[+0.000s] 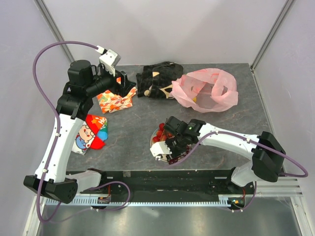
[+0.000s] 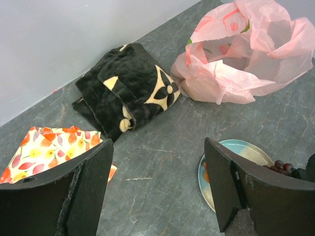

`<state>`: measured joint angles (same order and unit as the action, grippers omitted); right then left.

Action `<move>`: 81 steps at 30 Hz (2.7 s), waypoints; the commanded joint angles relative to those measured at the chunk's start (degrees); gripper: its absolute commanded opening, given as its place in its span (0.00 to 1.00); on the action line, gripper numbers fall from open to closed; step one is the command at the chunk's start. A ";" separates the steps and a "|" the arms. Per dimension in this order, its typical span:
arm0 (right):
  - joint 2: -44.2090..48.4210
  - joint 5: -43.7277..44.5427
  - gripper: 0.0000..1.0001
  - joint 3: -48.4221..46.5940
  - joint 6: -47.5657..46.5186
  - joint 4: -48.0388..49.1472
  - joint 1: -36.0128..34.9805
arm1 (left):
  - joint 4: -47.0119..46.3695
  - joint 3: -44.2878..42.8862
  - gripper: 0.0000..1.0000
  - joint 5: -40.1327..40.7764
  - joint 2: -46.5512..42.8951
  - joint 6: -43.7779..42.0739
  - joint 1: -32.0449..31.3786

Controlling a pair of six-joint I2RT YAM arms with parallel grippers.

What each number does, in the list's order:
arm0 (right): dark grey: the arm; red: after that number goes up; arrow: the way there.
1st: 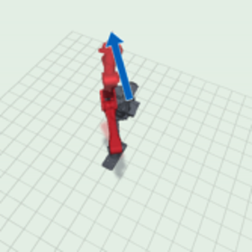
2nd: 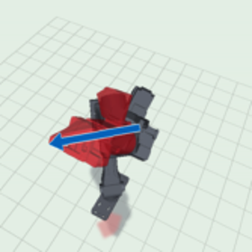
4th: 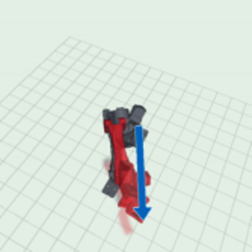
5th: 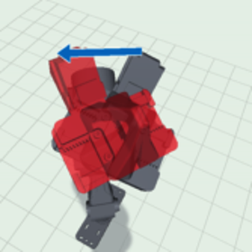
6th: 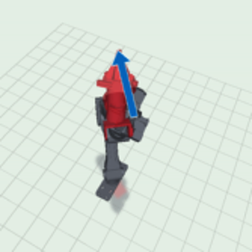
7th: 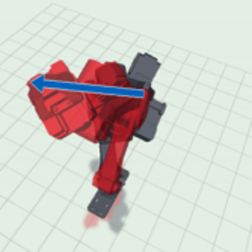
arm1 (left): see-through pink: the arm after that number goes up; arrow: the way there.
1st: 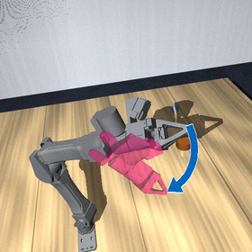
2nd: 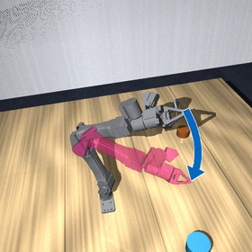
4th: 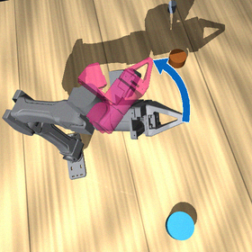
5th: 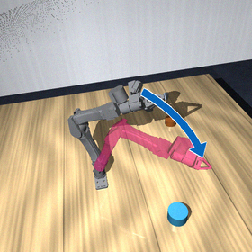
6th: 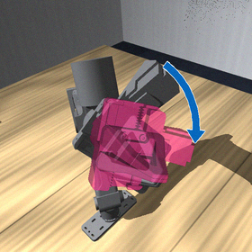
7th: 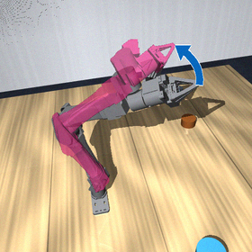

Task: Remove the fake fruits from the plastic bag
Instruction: Place the fake fruit on the plate, then adjust the plastic bag at the center of the board.

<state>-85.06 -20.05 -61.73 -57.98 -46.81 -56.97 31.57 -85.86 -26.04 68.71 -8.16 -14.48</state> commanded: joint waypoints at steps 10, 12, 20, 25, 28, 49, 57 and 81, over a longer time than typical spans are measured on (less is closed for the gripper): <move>3.32 1.33 0.61 -10.42 10.60 -5.73 -0.33 | -2.13 -1.67 0.81 -4.45 1.52 3.68 0.24; 4.28 2.30 0.62 -11.56 10.34 -8.11 -0.25 | -2.30 -1.67 0.80 -4.98 1.69 3.68 0.24; 13.50 5.55 0.61 -11.99 12.79 -15.42 2.90 | -3.45 -0.44 0.81 -5.95 2.39 6.05 -0.02; 14.57 7.05 0.59 -20.34 17.18 -9.90 18.07 | -5.20 -3.60 0.82 -3.33 9.31 9.66 -4.39; 13.25 5.22 0.57 -24.22 23.07 -4.03 27.66 | -5.91 -7.72 0.85 -1.30 14.07 8.52 -9.84; 1.02 15.12 0.50 -12.02 41.02 15.53 43.61 | -7.84 -17.33 0.02 2.14 37.74 14.23 -20.32; 15.96 15.75 0.50 1.95 38.64 5.24 43.70 | -6.79 -0.46 0.02 -1.37 20.87 3.95 -22.52; -15.67 12.80 0.68 -20.00 46.21 16.66 43.87 | -7.67 5.53 0.02 16.64 19.45 0.17 -26.74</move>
<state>-100.97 -13.47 -78.28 -13.21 -31.38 -13.72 26.02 -79.53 -13.72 89.17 -7.20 -40.38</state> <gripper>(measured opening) 0.680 0.030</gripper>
